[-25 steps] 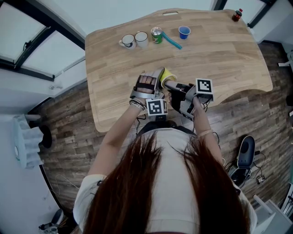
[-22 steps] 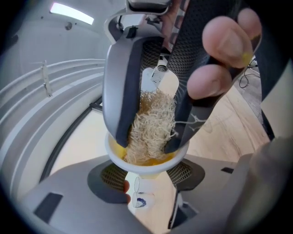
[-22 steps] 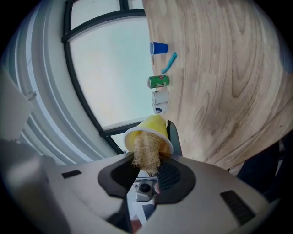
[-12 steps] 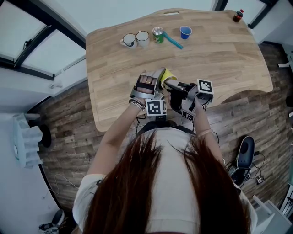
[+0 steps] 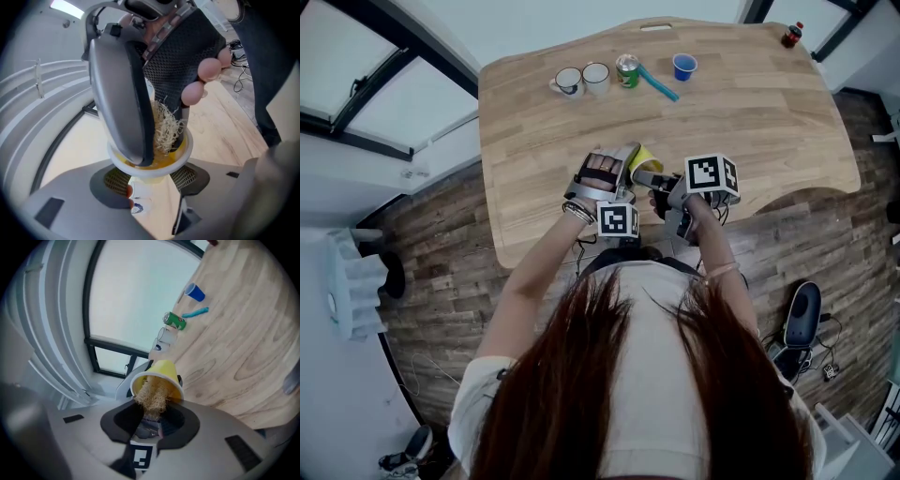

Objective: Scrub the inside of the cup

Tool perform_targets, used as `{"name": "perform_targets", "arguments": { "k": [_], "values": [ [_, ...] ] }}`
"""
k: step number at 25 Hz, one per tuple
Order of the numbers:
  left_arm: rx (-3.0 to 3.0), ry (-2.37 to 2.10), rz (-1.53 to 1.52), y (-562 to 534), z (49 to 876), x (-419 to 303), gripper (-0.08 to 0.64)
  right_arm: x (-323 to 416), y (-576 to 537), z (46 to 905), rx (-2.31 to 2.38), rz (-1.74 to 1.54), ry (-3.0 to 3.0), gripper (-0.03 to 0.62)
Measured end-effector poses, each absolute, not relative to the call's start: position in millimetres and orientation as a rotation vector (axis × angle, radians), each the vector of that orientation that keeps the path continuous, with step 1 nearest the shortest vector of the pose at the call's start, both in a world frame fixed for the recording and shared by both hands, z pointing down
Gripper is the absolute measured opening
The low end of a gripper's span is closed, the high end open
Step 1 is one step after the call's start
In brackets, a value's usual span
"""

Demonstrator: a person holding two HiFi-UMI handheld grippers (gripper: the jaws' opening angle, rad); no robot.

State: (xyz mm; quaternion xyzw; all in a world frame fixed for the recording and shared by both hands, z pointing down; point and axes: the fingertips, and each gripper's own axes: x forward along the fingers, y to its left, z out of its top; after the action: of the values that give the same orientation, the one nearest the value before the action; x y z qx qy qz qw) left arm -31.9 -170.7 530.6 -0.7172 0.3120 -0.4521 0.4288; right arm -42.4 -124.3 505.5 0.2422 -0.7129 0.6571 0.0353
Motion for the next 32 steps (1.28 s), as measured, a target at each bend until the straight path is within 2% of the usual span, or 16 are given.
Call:
{"name": "perform_targets", "arguments": {
  "k": [24, 32],
  "values": [
    [-1.823, 0.653, -1.177, -168, 539, -17, 0.255, -28, -122, 517, 0.759, 0.794, -2.157, 0.097],
    [-1.834, 0.618, -1.201, -164, 544, -14, 0.253, -24, -118, 523, 0.720, 0.506, -2.075, 0.097]
  ]
}}
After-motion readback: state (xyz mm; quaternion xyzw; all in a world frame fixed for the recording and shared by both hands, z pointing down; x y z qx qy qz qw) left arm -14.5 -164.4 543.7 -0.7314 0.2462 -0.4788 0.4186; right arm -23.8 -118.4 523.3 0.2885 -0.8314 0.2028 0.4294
